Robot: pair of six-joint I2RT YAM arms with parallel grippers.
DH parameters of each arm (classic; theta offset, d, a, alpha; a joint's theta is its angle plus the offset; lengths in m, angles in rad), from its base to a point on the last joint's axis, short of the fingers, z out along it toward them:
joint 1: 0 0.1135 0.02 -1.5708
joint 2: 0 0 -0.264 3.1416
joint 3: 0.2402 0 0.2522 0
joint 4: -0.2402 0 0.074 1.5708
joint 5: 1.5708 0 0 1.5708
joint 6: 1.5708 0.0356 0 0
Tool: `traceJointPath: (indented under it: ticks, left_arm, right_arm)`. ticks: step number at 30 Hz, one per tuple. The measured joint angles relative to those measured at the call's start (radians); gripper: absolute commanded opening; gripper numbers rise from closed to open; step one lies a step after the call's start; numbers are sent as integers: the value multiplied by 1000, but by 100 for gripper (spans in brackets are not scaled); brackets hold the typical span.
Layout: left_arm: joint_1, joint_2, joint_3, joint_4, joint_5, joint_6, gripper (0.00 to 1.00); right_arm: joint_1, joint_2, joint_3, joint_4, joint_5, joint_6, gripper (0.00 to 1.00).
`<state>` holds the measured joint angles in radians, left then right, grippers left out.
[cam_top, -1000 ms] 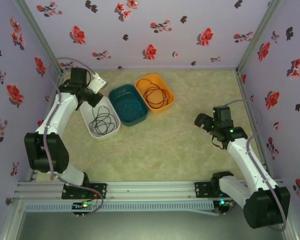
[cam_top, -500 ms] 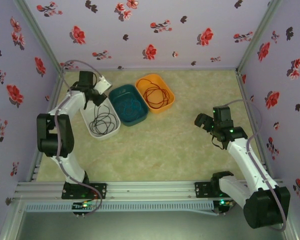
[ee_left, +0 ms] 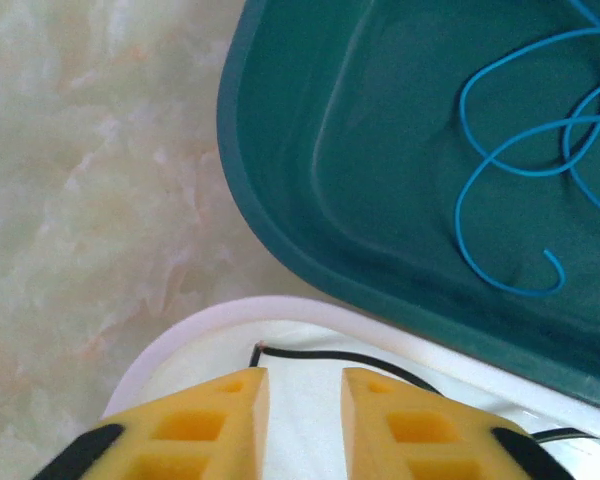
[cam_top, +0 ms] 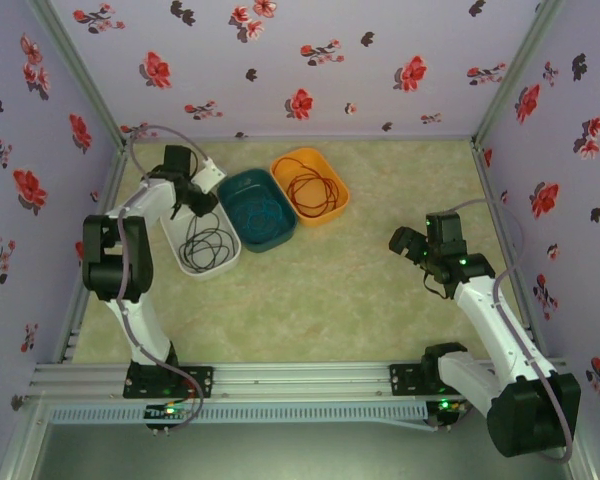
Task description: Untangle the cables
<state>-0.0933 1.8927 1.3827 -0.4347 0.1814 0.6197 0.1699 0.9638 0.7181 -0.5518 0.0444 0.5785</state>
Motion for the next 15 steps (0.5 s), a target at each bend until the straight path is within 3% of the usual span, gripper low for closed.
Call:
traceJointPath:
  ticks: [2, 10, 15]
  left_arm:
    - [0, 0, 6, -4, 11, -8, 46]
    - [0, -36, 9, -20, 64, -37, 59]
    - [0, -205, -37, 0, 85, -90, 86]
  right_arm:
    - [0, 0, 0, 0, 0, 0, 99]
    - [0, 0, 0, 0, 0, 0, 99]
    - [0, 0, 0, 0, 9, -3, 99]
